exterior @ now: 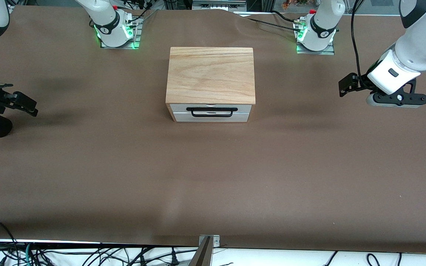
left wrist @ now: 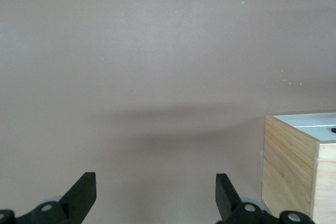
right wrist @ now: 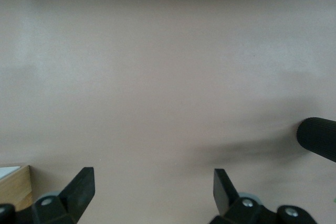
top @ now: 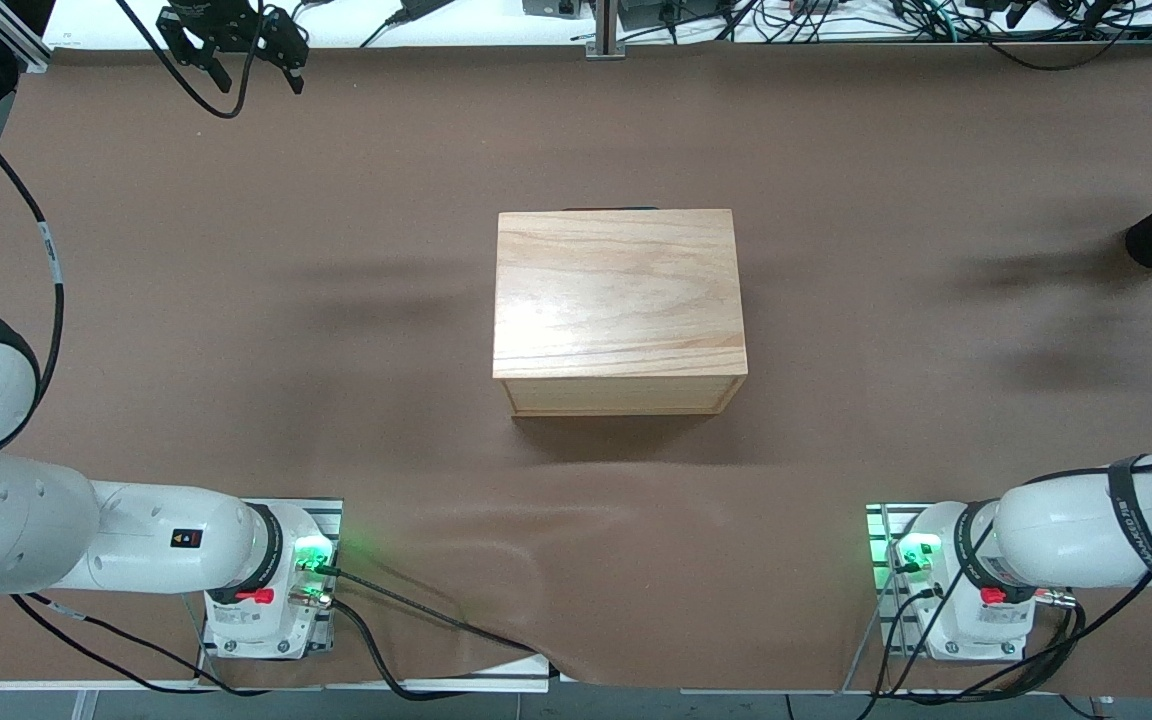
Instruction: Pull top drawer with both arms simultaneously
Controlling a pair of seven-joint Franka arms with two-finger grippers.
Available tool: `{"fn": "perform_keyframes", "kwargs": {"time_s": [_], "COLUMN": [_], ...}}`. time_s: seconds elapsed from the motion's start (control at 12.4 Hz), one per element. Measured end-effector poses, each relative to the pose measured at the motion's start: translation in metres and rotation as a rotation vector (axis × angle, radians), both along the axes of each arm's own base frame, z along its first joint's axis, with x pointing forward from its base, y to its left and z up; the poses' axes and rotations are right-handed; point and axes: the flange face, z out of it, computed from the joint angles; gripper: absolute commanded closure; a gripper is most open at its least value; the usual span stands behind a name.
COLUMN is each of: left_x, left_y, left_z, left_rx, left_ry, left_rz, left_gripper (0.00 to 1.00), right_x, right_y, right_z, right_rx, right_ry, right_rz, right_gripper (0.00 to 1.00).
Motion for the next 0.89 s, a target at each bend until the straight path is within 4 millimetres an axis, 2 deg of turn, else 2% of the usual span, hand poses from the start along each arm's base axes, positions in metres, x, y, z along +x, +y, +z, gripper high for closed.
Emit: {"fn": "perform_keyframes", "kwargs": {"time_s": [0.89], "left_x": [0.000], "left_y": [-0.011], "left_z": [0.005], "left_rx": [-0.002], "left_ry": [-0.012], "left_rz": [-0.020], "left_gripper": [0.00], "right_x": [0.000], "right_y": [0.002], "right_z": [0.000], "right_rx": [0.000], "right_ry": [-0.001], "right_rz": [0.003], "right_gripper": [0.00]}}
